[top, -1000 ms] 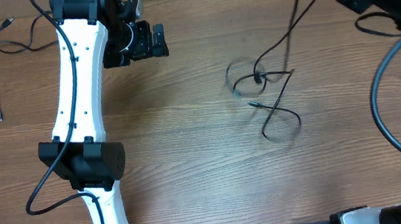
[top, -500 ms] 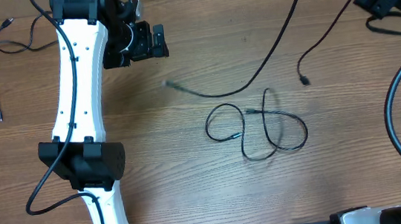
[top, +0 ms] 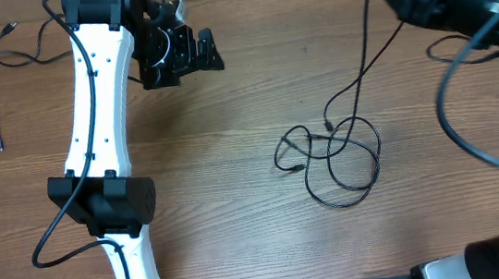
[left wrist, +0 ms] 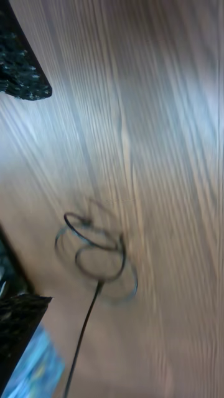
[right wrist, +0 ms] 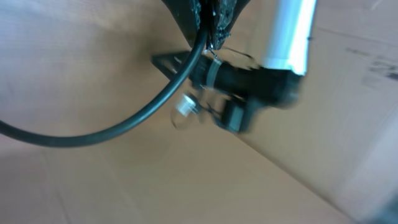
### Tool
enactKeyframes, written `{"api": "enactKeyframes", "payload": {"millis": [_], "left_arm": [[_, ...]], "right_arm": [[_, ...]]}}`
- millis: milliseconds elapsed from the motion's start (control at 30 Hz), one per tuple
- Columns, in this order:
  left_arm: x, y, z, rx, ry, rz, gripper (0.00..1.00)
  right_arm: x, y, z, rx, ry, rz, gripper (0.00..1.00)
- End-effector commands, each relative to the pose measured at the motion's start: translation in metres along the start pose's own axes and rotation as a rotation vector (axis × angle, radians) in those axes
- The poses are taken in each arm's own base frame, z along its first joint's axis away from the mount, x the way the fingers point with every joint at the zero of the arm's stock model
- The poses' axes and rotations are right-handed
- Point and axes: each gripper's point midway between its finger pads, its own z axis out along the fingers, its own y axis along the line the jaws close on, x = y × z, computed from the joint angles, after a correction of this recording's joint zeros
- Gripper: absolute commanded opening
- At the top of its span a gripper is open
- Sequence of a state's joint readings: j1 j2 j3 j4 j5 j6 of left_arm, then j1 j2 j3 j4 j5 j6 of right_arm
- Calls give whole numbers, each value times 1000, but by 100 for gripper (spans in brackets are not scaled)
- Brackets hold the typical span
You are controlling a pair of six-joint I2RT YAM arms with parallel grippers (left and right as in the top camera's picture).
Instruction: Untangle cables
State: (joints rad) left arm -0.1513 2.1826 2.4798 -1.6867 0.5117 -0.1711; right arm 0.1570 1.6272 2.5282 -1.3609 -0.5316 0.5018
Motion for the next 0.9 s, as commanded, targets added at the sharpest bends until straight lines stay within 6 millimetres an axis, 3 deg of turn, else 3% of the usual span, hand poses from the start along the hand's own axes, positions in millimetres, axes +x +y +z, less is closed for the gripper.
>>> {"api": "enactKeyframes", "payload": {"millis": [0,100,267,567,867], "left_arm": [[10,-48,0,276,48,145,100],[19,-73,0,379,58,258,100],[32,-94,11,391,80,394,100],[57,-132,29,427,100,666,100],[40,-156,29,496,-7,769,88]], "right_arm": [[4,-32,23,101,50,16,4],[6,-71,47,232,85,61,4],[12,-97,74,282,145,100,4],[20,-121,98,320,202,152,4],[39,-135,108,351,287,224,4]]}}
